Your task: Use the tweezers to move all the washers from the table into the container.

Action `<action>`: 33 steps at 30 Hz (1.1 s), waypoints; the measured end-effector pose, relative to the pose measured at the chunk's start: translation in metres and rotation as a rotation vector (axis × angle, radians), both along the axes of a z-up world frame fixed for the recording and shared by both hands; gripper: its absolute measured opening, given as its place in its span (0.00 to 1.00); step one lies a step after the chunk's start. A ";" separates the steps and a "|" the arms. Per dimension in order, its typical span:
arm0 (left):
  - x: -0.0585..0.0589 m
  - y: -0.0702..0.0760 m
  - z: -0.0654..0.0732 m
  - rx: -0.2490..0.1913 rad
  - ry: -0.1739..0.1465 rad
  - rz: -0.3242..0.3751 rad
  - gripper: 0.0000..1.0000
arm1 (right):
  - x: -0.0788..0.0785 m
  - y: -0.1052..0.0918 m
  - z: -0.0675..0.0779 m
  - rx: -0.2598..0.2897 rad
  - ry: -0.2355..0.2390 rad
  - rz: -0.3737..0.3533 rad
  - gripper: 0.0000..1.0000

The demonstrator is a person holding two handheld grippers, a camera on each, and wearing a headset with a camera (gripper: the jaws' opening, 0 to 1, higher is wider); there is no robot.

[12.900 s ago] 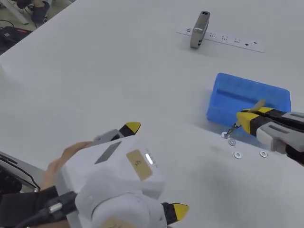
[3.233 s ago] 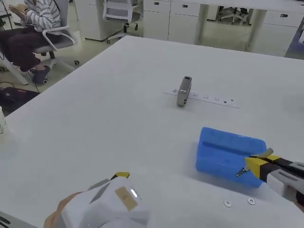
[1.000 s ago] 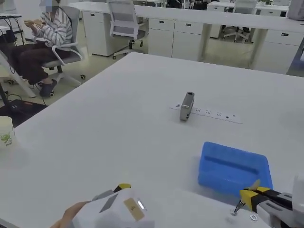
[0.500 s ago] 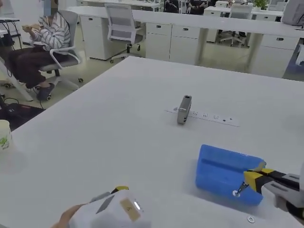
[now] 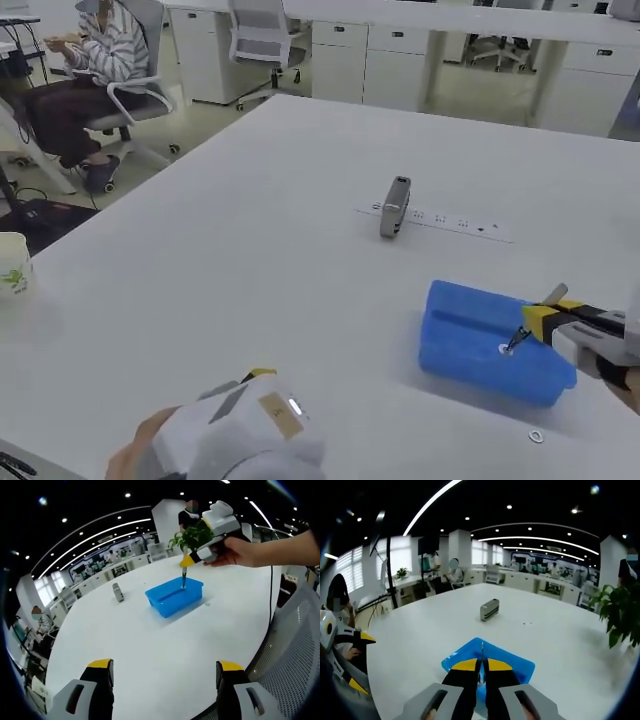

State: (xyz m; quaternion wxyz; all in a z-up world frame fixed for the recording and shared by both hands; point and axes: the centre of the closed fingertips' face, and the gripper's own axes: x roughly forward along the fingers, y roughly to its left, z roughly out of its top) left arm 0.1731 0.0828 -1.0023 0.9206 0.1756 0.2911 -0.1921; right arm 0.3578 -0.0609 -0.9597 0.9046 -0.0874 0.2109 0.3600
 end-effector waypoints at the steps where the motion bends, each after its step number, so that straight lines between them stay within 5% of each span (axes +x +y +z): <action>1: 0.000 0.000 0.000 0.000 0.000 0.000 0.86 | 0.000 0.001 -0.003 0.001 0.006 -0.002 0.00; 12: 0.000 0.000 -0.003 0.005 0.015 0.000 0.86 | 0.002 0.008 -0.036 -0.055 0.041 0.010 0.01; 33: -0.001 0.001 -0.006 0.031 0.027 -0.003 0.85 | 0.007 0.009 -0.051 -0.076 0.045 0.021 0.01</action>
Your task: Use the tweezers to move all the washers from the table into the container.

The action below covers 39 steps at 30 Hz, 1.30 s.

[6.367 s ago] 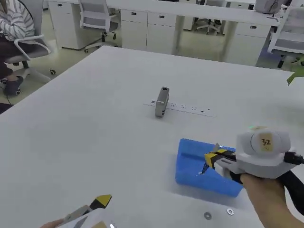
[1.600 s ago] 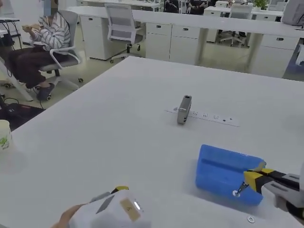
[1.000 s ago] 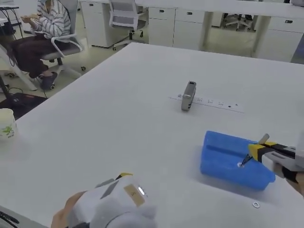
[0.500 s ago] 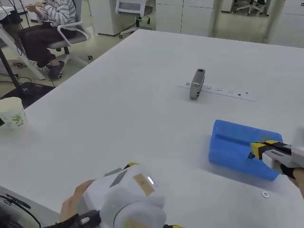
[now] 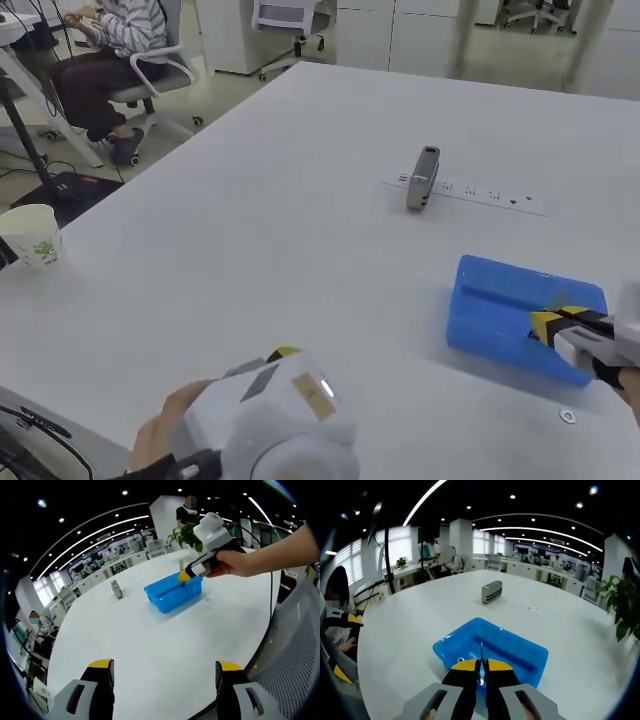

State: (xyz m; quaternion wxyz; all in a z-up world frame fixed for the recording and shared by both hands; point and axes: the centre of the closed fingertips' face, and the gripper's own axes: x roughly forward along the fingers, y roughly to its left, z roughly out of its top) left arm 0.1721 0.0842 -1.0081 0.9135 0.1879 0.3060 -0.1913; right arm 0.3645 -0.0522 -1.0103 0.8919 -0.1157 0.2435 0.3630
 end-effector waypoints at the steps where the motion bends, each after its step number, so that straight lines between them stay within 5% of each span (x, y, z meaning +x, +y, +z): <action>1: 0.000 0.000 0.000 0.000 0.001 0.001 0.85 | 0.000 0.000 0.000 0.000 0.000 0.000 0.01; 13: 0.000 0.001 0.000 0.004 -0.002 0.002 0.85 | 0.003 -0.005 0.001 0.020 0.011 -0.024 0.02; 22: 0.000 0.001 0.001 0.009 -0.009 0.004 0.85 | 0.000 -0.011 0.035 0.113 -0.021 -0.069 0.02; 30: 0.000 0.001 0.001 -0.005 -0.004 0.010 0.85 | -0.021 -0.019 0.069 0.184 -0.055 -0.088 0.02; 39: -0.001 -0.002 0.001 -0.016 -0.003 0.001 0.85 | -0.046 -0.034 0.068 0.150 -0.059 -0.074 0.02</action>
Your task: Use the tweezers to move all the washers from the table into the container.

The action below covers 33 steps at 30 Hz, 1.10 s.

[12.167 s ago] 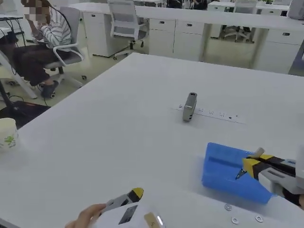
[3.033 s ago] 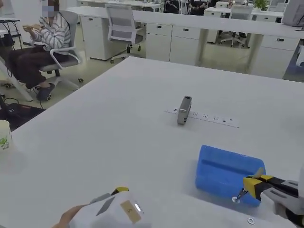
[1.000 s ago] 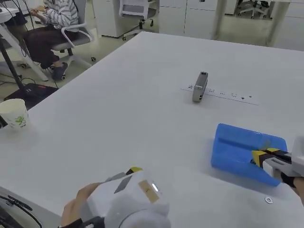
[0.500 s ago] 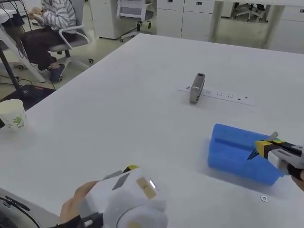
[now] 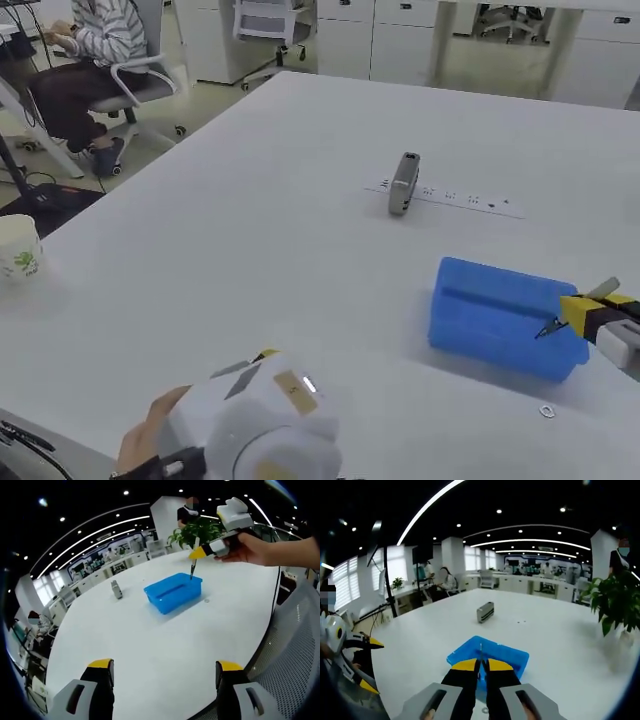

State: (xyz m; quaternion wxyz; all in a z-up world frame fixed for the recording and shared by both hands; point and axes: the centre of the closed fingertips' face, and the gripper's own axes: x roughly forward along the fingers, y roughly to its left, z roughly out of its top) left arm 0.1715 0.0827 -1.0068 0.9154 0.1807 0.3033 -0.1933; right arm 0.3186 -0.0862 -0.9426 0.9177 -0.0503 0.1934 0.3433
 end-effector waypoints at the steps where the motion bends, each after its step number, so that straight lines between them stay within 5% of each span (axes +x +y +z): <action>1: 0.000 0.000 0.000 -0.001 0.002 0.001 0.85 | -0.002 -0.002 -0.002 0.005 0.009 -0.003 0.02; 14: -0.001 0.001 -0.002 0.006 0.008 0.002 0.85 | -0.016 -0.019 -0.052 -0.060 0.107 -0.041 0.02; 33: -0.001 0.001 -0.004 0.015 0.018 -0.002 0.84 | -0.012 -0.026 -0.071 -0.078 0.124 -0.064 0.02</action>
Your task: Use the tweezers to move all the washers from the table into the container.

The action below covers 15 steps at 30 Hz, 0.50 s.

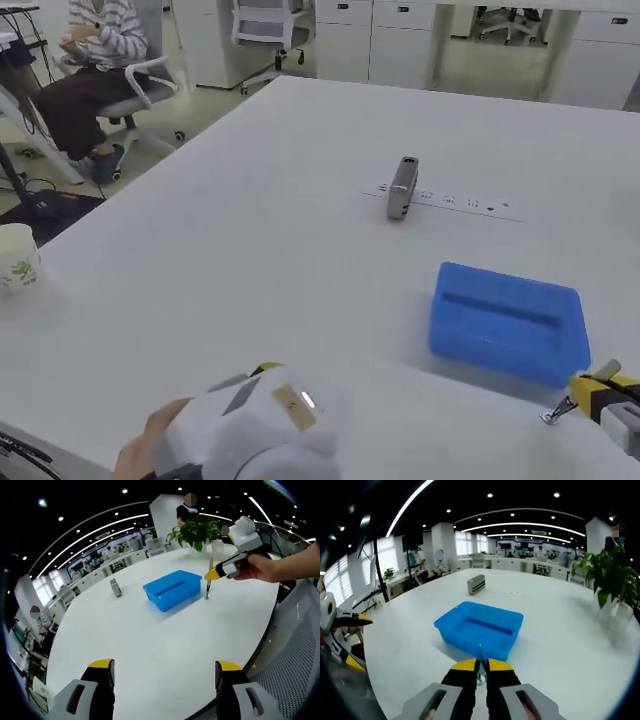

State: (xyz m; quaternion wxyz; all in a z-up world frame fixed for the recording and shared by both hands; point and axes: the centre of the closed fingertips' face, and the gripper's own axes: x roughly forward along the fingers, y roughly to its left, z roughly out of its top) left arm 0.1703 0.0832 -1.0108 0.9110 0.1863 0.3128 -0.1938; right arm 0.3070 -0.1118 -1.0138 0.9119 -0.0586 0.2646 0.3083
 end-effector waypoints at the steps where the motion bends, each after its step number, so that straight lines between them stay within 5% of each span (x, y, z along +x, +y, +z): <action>1: 0.000 0.000 0.000 0.001 0.000 0.000 0.84 | 0.000 -0.001 -0.001 -0.006 -0.003 0.001 0.02; 15: 0.000 0.001 0.000 0.009 -0.002 0.001 0.84 | 0.000 -0.001 0.004 -0.027 -0.010 0.023 0.00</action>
